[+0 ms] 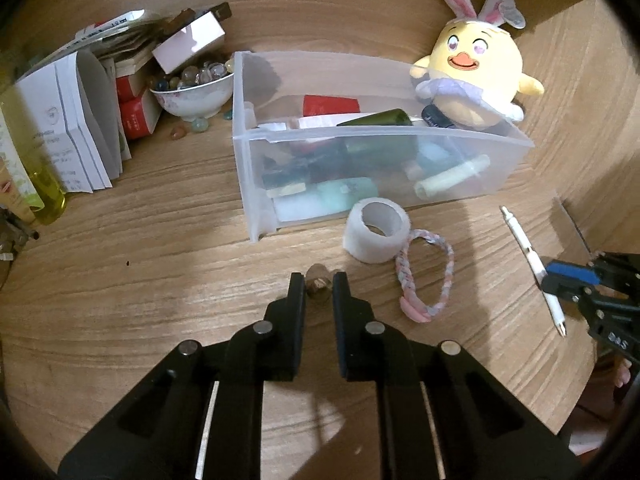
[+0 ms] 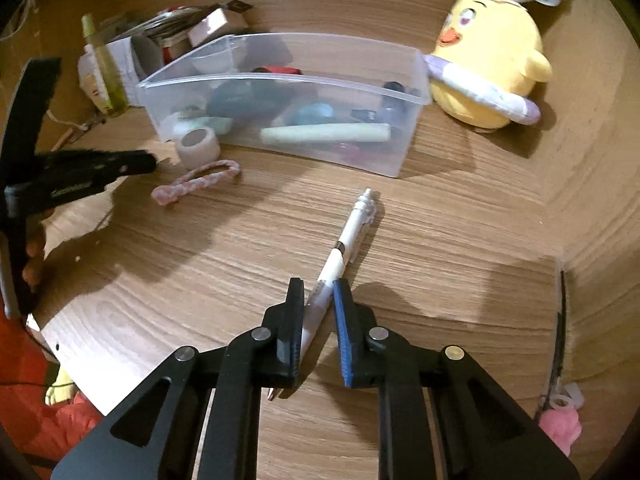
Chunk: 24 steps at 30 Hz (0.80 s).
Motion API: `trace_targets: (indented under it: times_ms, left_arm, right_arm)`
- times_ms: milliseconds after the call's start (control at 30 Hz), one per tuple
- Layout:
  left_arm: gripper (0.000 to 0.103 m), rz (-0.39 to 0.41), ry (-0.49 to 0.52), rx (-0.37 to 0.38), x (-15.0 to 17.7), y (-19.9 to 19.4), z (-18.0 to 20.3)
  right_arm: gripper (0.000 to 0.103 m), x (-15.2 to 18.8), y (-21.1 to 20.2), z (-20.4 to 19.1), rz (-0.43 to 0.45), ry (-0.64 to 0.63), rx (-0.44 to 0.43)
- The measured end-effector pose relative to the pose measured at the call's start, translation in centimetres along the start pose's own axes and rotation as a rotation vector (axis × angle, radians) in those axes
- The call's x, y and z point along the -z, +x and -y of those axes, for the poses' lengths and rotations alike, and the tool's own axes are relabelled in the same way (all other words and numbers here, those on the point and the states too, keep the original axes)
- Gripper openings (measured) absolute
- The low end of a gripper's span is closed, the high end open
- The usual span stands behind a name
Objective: Organize objects
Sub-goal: 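Grasp the small brown bead with the left tool while the right tool grasps the white pen, then carry the brown bead and white pen into the clear box and release both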
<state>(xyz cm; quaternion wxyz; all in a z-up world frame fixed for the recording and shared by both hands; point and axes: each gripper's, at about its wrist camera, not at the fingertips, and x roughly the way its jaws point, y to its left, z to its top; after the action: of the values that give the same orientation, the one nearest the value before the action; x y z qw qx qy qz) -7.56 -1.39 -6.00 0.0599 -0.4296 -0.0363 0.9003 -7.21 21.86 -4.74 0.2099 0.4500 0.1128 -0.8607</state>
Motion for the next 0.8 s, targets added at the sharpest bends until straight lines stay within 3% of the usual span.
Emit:
trace_targets:
  times_ms: [167,433,533,800]
  left_arm:
    - [0.013,0.018,0.004,0.009,0.4,-1.0,0.4]
    - [0.013,0.048,-0.005,0.029,0.4,-2.0,0.7]
    - [0.013,0.064,-0.005,0.036,0.2,-2.4,0.9]
    - [0.013,0.111,0.0,0.05,-0.6,-3.8,1.5]
  right_arm:
    - [0.017,-0.7,1.1,0.5,-0.022,0.044,0.01]
    - [0.016,-1.3,1.7,0.4,0.029,0.058,0.055]
    - [0.011,-1.4,1.6,0.0,0.041,0.062,0.025]
    - [0.01,-2.3,-0.8,-1.1,0.118,0.062,-0.042]
